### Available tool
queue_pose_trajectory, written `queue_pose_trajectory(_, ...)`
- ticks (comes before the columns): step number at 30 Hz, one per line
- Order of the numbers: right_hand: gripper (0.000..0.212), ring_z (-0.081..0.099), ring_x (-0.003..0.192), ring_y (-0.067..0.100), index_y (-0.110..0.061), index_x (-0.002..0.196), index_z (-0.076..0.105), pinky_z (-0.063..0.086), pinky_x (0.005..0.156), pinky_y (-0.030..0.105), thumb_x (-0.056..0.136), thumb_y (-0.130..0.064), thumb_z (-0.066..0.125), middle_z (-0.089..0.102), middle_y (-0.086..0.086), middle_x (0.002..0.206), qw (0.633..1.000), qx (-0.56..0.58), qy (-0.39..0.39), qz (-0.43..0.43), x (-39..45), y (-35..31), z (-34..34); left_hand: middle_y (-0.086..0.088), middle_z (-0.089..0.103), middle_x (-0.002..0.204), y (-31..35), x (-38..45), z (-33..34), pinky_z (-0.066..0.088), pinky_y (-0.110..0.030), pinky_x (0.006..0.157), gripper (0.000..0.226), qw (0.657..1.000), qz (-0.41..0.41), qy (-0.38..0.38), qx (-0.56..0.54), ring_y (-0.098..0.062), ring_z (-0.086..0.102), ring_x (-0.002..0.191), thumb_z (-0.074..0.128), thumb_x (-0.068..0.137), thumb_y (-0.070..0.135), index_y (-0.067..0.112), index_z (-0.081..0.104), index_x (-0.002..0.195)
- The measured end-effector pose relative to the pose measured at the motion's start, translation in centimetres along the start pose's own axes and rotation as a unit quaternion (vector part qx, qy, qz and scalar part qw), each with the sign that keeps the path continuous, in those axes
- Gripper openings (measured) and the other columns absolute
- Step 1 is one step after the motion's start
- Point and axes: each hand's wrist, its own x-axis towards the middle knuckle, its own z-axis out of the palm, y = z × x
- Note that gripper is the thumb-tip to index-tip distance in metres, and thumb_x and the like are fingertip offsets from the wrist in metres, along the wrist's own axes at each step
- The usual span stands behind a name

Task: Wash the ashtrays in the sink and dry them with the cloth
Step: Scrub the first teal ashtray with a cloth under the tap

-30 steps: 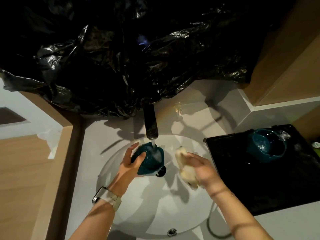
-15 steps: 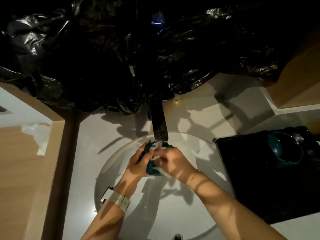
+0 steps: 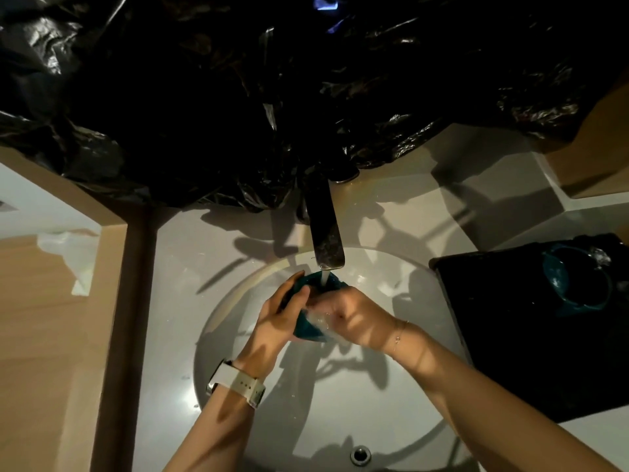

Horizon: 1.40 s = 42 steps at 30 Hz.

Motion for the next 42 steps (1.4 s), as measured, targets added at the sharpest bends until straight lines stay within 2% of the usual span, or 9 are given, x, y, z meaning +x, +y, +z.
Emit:
queue_pose_trajectory(5,0.027,0.063,0.091,0.020,-0.009,0.105,0.073,0.040,0.068,0.010,0.087,-0.002,0.055,0.072,0.008,0.104,0.988,-0.116,-0.079,0.063,0.5,0.9,-2.1,0.007,0.070,0.114,-0.2,-0.8,1.2,0.061,-0.049,0.079,0.023,0.999,-0.034,-0.001,-0.040,-0.016,0.067,0.103,0.061,0.096,0.029,0.048,0.066,0.108)
queue_pose_trajectory(11,0.025,0.063,0.096,0.032,-0.009,0.105,0.070,0.047,0.086,0.034,0.086,-0.004,0.055,0.070,0.013,0.105,0.992,-0.118,0.020,0.039,0.1,0.5,-0.2,-0.003,0.072,0.113,0.2,-1.1,2.4,0.058,-0.056,0.082,0.024,0.996,-0.036,0.020,-0.073,-0.023,0.070,0.100,0.058,0.098,0.024,0.031,0.066,0.120)
queue_pose_trajectory(17,0.021,0.062,0.100,0.032,-0.001,0.102,0.072,0.044,0.085,0.030,0.092,-0.004,0.053,0.069,0.012,0.099,0.990,-0.086,-0.062,0.090,-0.3,0.8,-2.1,-0.003,0.071,0.117,0.3,-1.5,2.7,0.058,-0.054,0.086,0.028,0.995,-0.033,0.026,-0.089,-0.024,0.069,0.105,0.059,0.097,0.028,0.028,0.065,0.125)
queue_pose_trajectory(22,0.028,0.060,0.105,0.032,-0.006,0.112,0.067,0.045,0.087,0.031,0.091,-0.009,0.049,0.067,0.015,0.112,0.976,-0.207,0.020,0.071,0.1,0.2,-1.7,0.001,0.069,0.118,0.3,-2.1,3.5,0.058,-0.052,0.086,0.029,0.993,-0.030,0.030,-0.106,-0.020,0.067,0.109,0.056,0.099,0.026,0.029,0.062,0.127)
queue_pose_trajectory(26,0.023,0.062,0.082,0.030,-0.002,0.081,0.072,0.049,0.079,0.036,0.078,-0.001,0.049,0.070,0.013,0.085,0.996,-0.084,-0.003,0.023,-0.1,0.5,-0.7,-0.002,0.071,0.118,0.1,-2.0,2.6,0.058,-0.054,0.086,0.029,0.996,-0.023,0.010,-0.086,-0.020,0.069,0.106,0.054,0.100,0.024,0.028,0.063,0.127)
queue_pose_trajectory(32,0.018,0.065,0.074,0.012,-0.001,0.090,0.069,0.049,0.067,0.015,0.089,0.005,0.052,0.071,0.004,0.080,0.995,-0.019,-0.018,0.099,-0.6,1.0,-2.1,0.006,0.073,0.114,-0.2,-1.2,2.2,0.053,-0.055,0.095,0.028,0.998,0.000,0.023,-0.063,-0.023,0.067,0.111,0.058,0.098,0.020,0.034,0.067,0.120)
queue_pose_trajectory(36,0.027,0.060,0.107,0.029,-0.006,0.111,0.069,0.044,0.094,0.029,0.092,-0.011,0.051,0.067,0.013,0.114,0.989,-0.089,0.078,0.093,0.5,0.8,0.3,0.006,0.071,0.117,0.0,-0.9,2.4,0.051,-0.055,0.098,0.033,0.998,0.000,0.026,-0.059,-0.020,0.067,0.112,0.058,0.098,0.022,0.033,0.063,0.128)
queue_pose_trajectory(40,0.039,0.061,0.088,0.016,0.005,0.085,0.075,0.036,0.084,0.003,0.084,-0.016,0.042,0.072,0.019,0.093,0.990,0.072,0.105,0.052,0.5,-0.2,1.6,0.005,0.072,0.110,0.1,-0.7,1.6,0.054,-0.052,0.094,0.031,0.997,0.009,0.047,-0.061,-0.018,0.068,0.106,0.056,0.099,0.017,0.024,0.062,0.129)
queue_pose_trajectory(42,0.024,0.061,0.084,0.018,0.003,0.083,0.075,0.043,0.085,0.015,0.088,-0.008,0.054,0.072,0.018,0.090,0.994,0.083,0.052,0.055,0.4,0.2,0.7,0.014,0.074,0.102,0.2,-0.9,1.1,0.058,-0.043,0.088,0.033,0.998,0.020,0.036,-0.056,-0.006,0.071,0.097,0.056,0.099,0.014,0.021,0.061,0.131)
